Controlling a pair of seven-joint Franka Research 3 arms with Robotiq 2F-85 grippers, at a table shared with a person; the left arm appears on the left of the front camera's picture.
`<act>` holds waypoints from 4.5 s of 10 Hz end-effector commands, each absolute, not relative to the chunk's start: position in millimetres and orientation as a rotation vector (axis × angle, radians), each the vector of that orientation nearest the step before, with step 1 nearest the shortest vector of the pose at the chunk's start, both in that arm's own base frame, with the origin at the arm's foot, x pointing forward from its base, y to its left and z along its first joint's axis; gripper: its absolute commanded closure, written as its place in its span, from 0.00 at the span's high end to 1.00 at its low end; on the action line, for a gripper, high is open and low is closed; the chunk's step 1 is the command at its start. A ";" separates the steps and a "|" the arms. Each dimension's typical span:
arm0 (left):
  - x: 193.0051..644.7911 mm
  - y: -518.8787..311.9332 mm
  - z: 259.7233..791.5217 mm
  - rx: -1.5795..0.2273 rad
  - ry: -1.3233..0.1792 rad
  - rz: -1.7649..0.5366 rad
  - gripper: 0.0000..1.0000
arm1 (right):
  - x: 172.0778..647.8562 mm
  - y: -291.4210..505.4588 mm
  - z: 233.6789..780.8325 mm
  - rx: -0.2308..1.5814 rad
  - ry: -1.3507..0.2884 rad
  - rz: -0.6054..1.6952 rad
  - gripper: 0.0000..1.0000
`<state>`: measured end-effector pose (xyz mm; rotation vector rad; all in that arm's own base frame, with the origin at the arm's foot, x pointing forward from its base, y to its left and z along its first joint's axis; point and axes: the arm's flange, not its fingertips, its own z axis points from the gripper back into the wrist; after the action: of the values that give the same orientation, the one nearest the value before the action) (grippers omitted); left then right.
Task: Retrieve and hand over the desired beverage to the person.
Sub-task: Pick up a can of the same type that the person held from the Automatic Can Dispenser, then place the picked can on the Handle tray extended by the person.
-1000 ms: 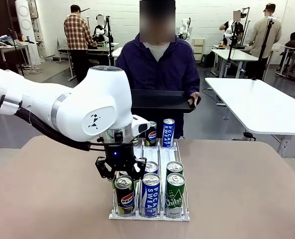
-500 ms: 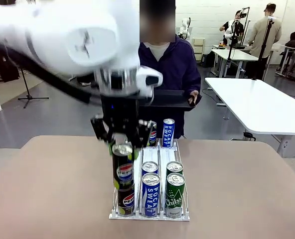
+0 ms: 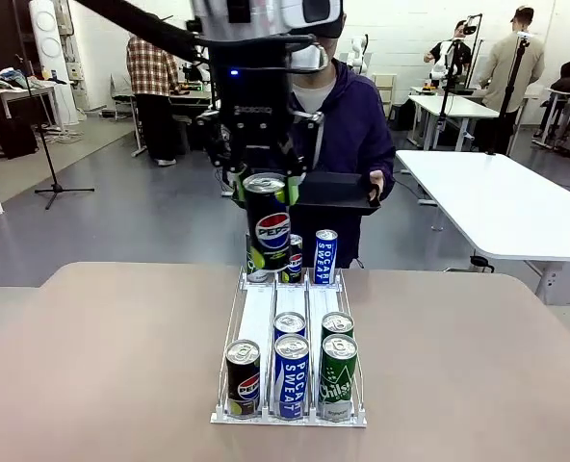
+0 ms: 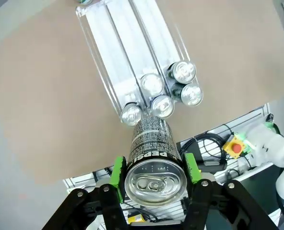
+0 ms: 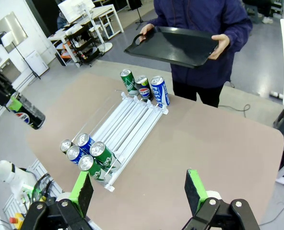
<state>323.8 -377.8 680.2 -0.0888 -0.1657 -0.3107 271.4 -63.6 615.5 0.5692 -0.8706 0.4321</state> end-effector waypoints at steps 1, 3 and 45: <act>343.2 -405.2 687.5 -0.070 -0.136 -0.314 0.00 | 273.7 -63.6 615.1 0.592 -0.873 0.445 1.00; 349.1 -412.6 685.8 -0.058 -0.126 -0.314 0.00 | 273.7 -63.6 615.1 0.592 -0.873 0.445 1.00; 474.7 -285.5 672.9 -0.029 -0.234 -0.158 0.58 | 273.7 -63.6 615.1 0.592 -0.873 0.445 1.00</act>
<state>476.4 -287.1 669.0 -0.0428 -0.2192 -0.1657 271.3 -63.8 615.5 0.5686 -0.8706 0.4316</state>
